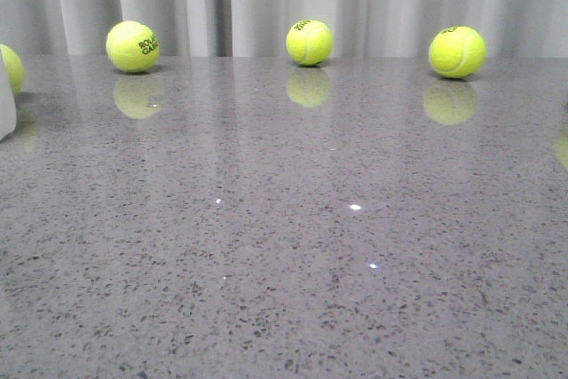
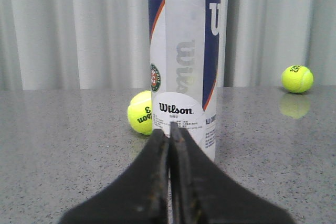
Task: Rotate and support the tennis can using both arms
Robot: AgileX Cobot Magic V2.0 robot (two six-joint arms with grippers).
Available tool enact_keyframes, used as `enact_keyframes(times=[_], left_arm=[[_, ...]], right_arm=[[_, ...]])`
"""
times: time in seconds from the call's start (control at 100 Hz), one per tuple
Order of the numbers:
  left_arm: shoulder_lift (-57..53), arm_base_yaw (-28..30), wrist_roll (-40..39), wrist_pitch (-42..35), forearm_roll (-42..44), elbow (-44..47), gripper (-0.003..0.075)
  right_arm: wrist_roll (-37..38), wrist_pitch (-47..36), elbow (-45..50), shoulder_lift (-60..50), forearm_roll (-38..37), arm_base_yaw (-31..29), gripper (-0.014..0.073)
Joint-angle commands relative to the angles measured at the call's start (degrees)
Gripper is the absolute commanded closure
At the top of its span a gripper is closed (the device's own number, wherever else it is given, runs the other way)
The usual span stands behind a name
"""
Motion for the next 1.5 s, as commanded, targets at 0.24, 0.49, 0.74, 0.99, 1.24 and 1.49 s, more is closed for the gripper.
enact_keyframes(times=[0.24, 0.49, 0.74, 0.99, 1.24, 1.49], left_arm=[[-2.28, -0.27, -0.54, -3.93, -0.06, 2.71, 0.0741], [-2.28, -0.27, -0.54, -3.93, -0.06, 2.71, 0.0741], [-2.28, -0.27, -0.54, -3.93, -0.06, 2.71, 0.0741], [-2.28, -0.27, -0.54, -3.93, -0.06, 2.71, 0.0741], [-2.28, -0.27, -0.54, -3.93, -0.06, 2.71, 0.0741], [-2.28, -0.27, -0.54, -3.93, -0.06, 2.71, 0.0741]], right_arm=[[0.0, -4.88, -1.49, 0.25, -0.01, -0.25, 0.0662], [0.0, -4.88, -1.49, 0.25, -0.01, -0.25, 0.0662], [0.0, -4.88, -1.49, 0.25, -0.01, -0.25, 0.0662], [0.0, -5.03, -1.44, 0.18, -0.07, -0.25, 0.0662], [0.0, -6.74, 1.34, -3.61, -1.9, -0.25, 0.0662], [0.0, -14.67, 14.1, -12.17, -2.83, -0.19, 0.0662]])
